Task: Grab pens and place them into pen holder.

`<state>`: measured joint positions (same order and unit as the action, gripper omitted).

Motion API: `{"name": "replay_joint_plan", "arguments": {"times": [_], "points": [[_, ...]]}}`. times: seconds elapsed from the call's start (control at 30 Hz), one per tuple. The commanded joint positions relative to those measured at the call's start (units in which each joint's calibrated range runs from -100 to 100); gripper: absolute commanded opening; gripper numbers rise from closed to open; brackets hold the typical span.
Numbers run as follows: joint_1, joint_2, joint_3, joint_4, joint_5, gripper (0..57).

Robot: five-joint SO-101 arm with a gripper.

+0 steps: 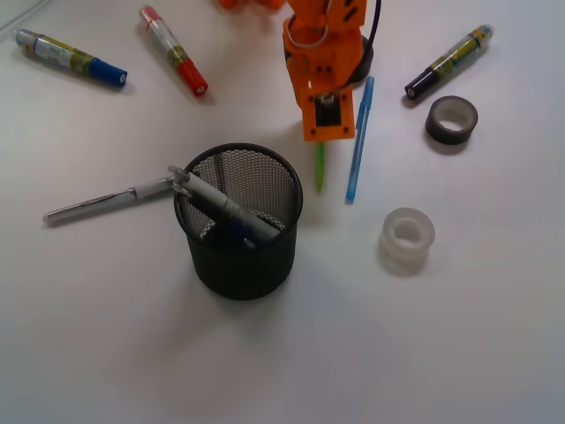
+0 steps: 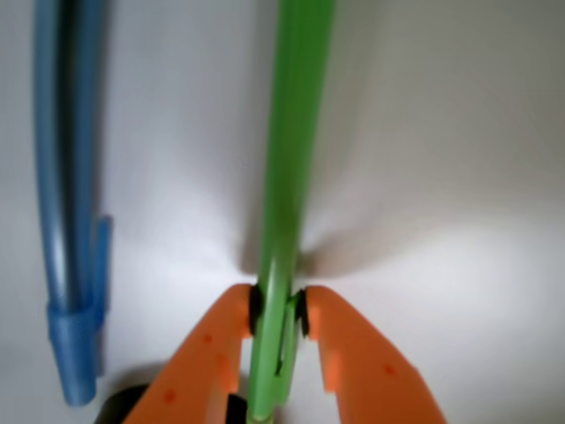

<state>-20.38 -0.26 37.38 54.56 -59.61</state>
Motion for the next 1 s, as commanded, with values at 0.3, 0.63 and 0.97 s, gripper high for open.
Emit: {"name": "replay_joint_plan", "arguments": {"times": [0.3,0.63,0.97], "points": [[4.4,-22.4,-16.4,6.4,11.2,0.6],[11.7,-15.6,-21.2,-33.4,18.6,0.5],[18.0,-2.5,-20.8,-62.9,19.3,0.4]]}}
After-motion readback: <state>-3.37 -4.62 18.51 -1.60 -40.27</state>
